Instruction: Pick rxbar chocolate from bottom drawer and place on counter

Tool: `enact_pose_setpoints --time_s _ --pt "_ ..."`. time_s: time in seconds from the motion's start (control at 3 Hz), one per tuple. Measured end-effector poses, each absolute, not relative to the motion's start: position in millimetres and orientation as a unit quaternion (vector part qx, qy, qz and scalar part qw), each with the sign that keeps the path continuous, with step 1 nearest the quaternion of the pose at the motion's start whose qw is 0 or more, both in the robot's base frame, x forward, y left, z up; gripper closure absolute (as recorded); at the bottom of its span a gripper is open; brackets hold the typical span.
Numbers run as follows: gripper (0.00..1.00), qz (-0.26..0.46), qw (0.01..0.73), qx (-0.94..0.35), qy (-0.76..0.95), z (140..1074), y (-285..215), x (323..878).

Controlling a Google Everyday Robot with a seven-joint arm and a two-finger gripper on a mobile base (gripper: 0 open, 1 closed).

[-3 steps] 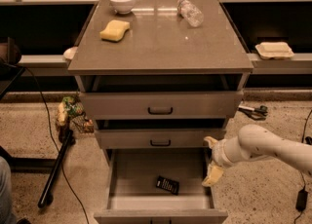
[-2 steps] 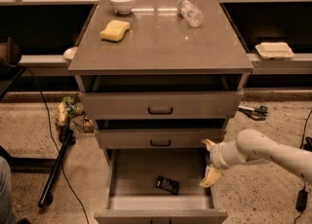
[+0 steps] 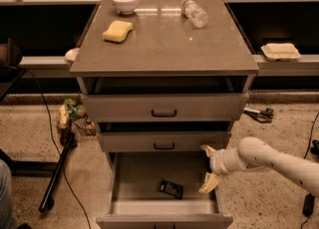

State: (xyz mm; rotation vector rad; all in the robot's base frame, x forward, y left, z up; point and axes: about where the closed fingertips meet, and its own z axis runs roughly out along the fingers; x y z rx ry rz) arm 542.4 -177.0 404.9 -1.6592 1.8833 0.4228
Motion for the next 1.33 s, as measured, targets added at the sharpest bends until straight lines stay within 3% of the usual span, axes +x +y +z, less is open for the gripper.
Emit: enact_pose_setpoints --time_s 1.33 --pt "0.00 0.187 0.347 -0.558 0.731 302 -120 573"
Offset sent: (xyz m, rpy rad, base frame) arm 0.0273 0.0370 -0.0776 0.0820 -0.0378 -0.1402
